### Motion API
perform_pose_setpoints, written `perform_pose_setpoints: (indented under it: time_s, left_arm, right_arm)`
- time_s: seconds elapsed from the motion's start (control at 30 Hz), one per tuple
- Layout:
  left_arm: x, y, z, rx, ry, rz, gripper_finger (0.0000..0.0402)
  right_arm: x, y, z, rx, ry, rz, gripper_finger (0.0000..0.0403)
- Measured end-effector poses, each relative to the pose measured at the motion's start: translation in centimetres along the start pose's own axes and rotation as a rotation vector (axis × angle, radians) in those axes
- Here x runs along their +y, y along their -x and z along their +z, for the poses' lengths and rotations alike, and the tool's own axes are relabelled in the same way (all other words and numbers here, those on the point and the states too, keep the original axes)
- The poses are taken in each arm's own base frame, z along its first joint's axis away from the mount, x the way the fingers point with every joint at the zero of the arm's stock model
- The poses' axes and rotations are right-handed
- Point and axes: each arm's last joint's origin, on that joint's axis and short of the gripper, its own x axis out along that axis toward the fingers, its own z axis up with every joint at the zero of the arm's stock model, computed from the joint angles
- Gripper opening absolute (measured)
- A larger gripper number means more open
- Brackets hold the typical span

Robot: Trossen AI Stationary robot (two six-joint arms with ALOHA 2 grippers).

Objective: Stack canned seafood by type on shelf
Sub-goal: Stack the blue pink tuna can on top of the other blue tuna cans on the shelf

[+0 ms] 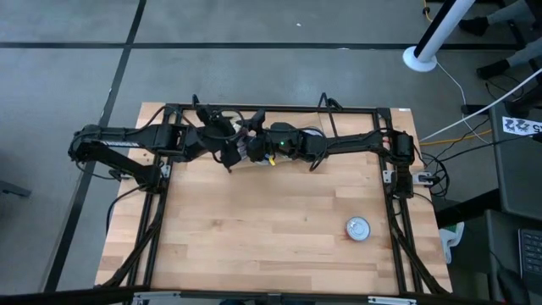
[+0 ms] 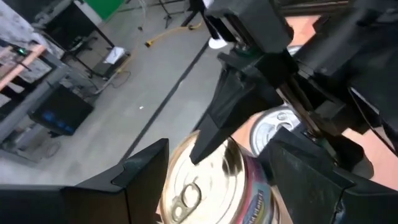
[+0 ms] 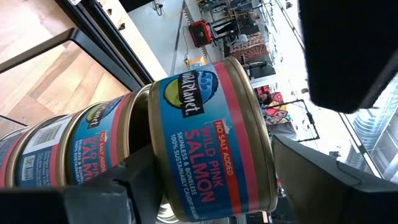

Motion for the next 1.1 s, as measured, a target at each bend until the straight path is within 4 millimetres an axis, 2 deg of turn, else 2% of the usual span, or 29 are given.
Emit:
perform_pose_setpoints:
  time_s: [0.37, 0.67, 1.1]
  left_arm:
    - [-0.2, -0.3, -0.6, 0.060, -0.015, -0.038, 0.0272]
    - [-0.5, -2.1, -1.0, 0.134, -0.044, -0.002, 0.0272]
    - [-0.2, -2.0, -1.4, 0.166, -0.069, 0.007, 0.0272]
  right_arm:
    - [0.0, 0.0, 0.0, 0.000, 0.000, -0.001, 0.0276]
    - [-0.1, 0.0, 0.1, -0.004, 0.006, -0.005, 0.0276]
    - [-0.1, 0.1, 0.1, -0.004, 0.009, -0.004, 0.0276]
